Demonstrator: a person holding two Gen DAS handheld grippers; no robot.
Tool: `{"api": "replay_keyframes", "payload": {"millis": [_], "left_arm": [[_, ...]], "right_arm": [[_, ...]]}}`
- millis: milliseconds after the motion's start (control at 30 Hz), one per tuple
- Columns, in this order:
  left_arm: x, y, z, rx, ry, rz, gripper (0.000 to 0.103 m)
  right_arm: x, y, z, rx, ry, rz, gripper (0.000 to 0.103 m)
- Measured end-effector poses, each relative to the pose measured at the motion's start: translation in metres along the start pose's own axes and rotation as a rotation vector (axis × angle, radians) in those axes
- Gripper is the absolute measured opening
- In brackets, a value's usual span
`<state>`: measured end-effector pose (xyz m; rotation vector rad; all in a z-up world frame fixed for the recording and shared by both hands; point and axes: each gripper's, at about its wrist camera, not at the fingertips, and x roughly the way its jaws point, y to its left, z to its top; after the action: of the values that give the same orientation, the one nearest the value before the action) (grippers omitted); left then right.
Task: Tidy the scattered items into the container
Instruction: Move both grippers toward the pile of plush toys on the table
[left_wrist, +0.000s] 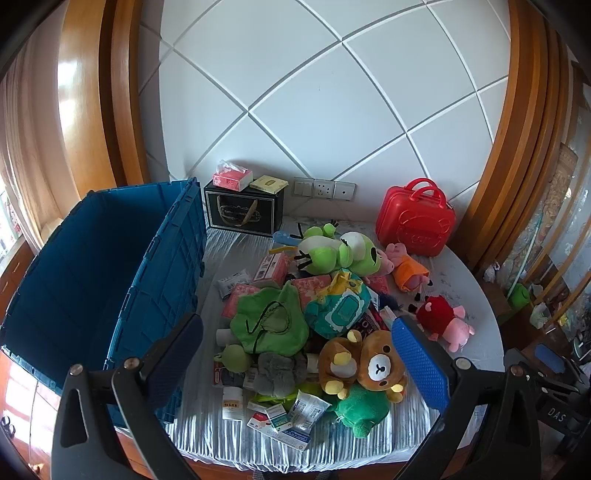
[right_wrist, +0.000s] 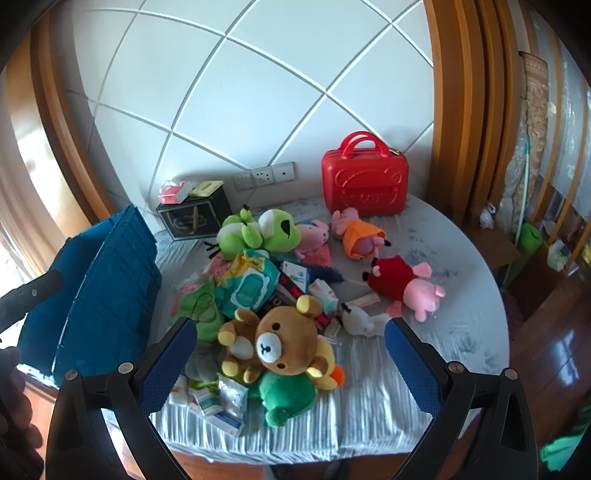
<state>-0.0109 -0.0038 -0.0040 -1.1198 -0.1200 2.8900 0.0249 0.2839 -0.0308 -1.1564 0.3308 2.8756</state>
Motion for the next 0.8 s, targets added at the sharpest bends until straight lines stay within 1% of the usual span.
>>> {"api": "replay_keyframes", "payload": {"millis": [267,467,533,600,733,800], "left_arm": [[0.004,0.003,-0.003,0.014,0.0,-0.001,0.103],[0.028,0.012,-0.015,0.022,0.013,-0.084,0.103],[0.043,0.013,-0.024,0.034,0.036,-0.105,0.103],[0.061,0.01,-0.035,0.054,0.087,-0.128,0.103],[0.098,0.001,-0.058,0.101,0.175,-0.138,0.103],[0.113,-0.003,-0.07,0.116,0.19,-0.143,0.103]], "right_arm": [[0.002,0.002,-0.003,0.0,0.006,-0.014,0.103],[0.012,0.0,-0.014,-0.002,0.002,-0.061,0.103],[0.017,-0.004,-0.02,-0.006,0.003,-0.09,0.103],[0.025,-0.01,-0.027,0.002,0.013,-0.105,0.103],[0.043,-0.02,-0.045,0.001,0.049,-0.126,0.103],[0.051,-0.028,-0.054,0.009,0.066,-0.132,0.103]]}}
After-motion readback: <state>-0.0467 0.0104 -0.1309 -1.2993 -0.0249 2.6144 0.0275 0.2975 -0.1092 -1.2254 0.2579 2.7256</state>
